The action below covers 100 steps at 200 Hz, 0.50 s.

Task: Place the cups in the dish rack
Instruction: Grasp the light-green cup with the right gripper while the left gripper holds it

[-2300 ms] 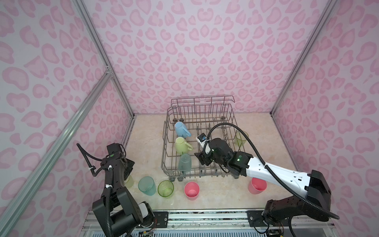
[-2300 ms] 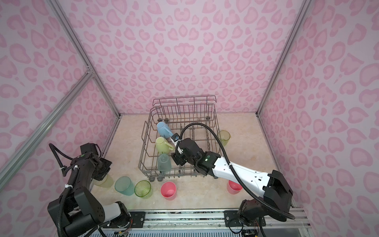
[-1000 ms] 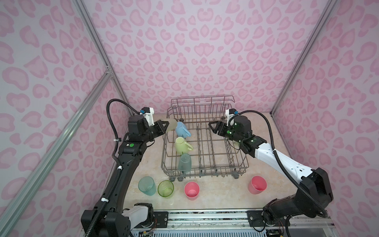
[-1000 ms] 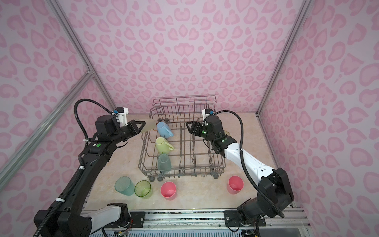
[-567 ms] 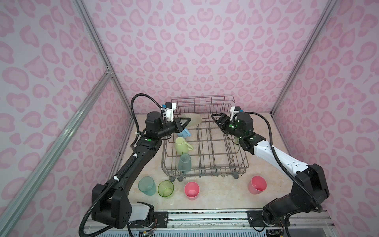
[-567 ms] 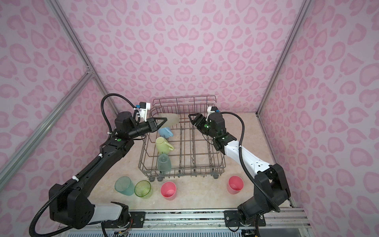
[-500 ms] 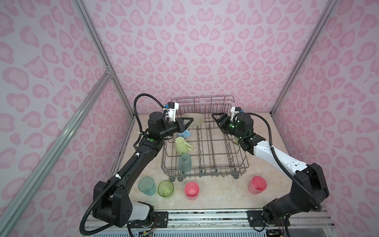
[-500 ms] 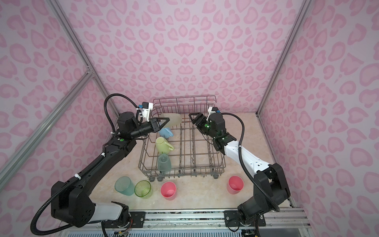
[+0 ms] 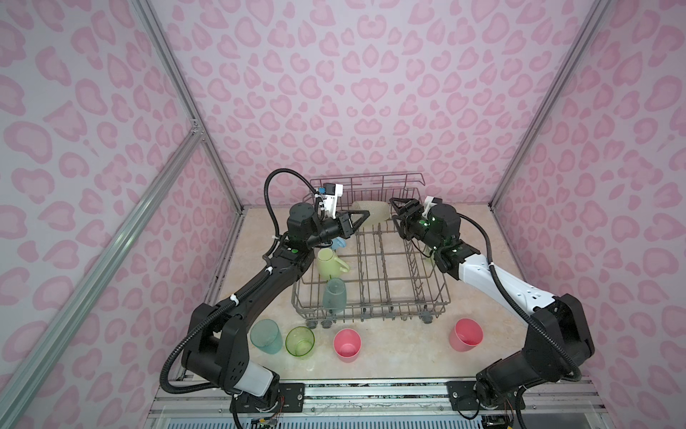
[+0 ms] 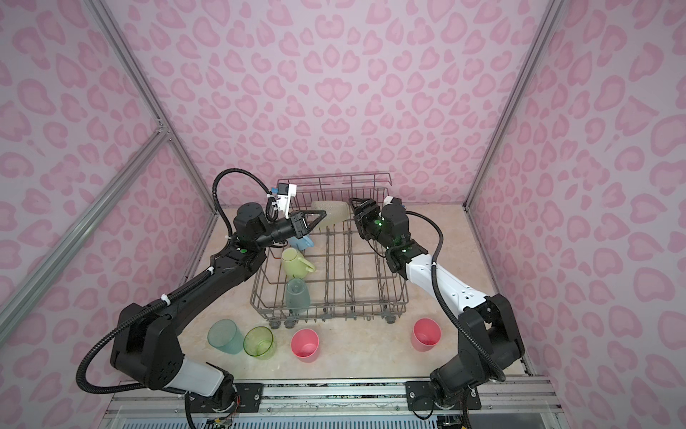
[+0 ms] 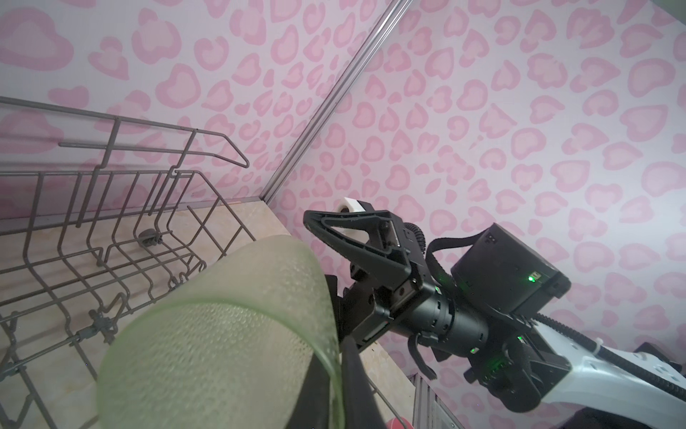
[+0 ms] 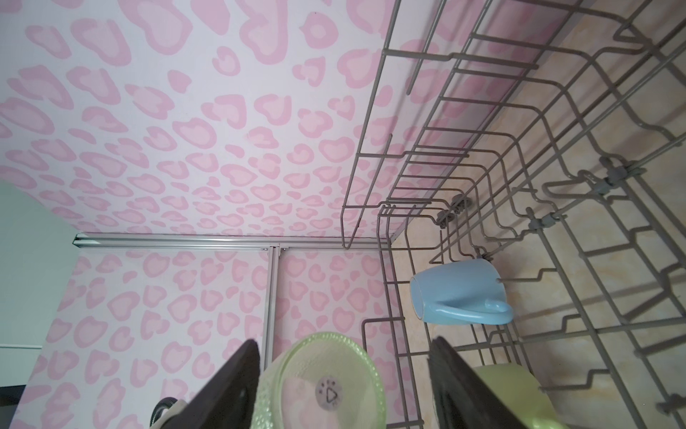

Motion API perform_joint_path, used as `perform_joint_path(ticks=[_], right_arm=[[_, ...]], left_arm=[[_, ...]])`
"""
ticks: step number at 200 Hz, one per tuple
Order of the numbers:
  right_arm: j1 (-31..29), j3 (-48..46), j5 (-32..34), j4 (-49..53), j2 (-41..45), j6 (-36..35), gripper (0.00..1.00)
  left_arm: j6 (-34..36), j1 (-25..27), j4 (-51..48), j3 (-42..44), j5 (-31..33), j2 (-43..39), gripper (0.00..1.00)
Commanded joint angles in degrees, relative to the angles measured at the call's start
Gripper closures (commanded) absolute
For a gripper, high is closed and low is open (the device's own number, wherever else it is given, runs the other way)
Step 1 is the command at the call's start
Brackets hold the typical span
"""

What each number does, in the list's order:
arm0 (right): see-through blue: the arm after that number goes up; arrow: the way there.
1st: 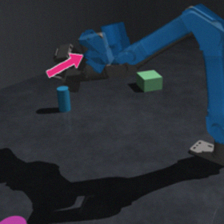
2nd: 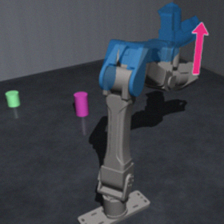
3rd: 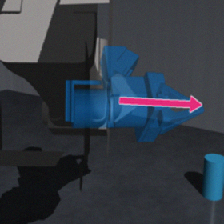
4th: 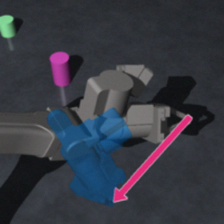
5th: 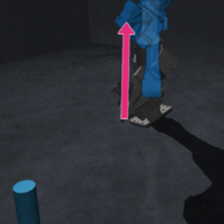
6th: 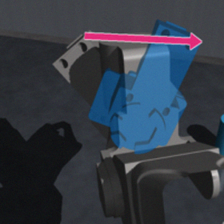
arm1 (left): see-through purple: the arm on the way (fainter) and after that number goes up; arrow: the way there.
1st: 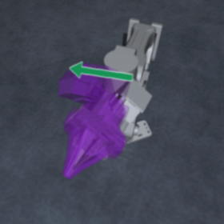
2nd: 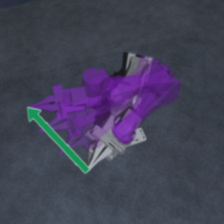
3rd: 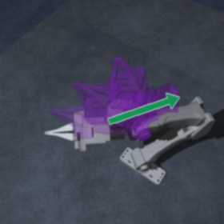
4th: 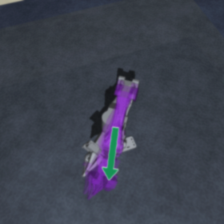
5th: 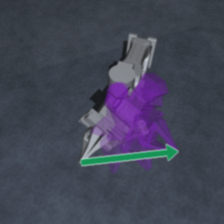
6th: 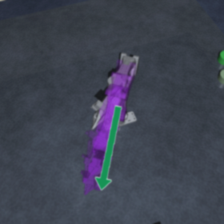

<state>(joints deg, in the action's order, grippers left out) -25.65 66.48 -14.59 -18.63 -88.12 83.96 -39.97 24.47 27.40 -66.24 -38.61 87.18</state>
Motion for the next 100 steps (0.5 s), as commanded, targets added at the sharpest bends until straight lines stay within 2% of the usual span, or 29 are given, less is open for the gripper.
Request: perform_joint_path(ticks=[1,36,100], right_arm=[[0.2,0.4,0.0,1.3,-0.6,3.9,0.29],[0.3,0.4,-1.9,1.1,-1.3,7.8,0.3],[0.6,0.2,-3.1,1.6,-0.8,10.0,0.31]], left_arm=[[-0.7,0.6,6.3,-1.1,-0.3,1.5,0.97],[-0.8,1.6,8.2,-2.2,-0.5,3.4,0.97],[-1.0,2.8,10.3,-4.1,-1.3,6.7,0.97]])
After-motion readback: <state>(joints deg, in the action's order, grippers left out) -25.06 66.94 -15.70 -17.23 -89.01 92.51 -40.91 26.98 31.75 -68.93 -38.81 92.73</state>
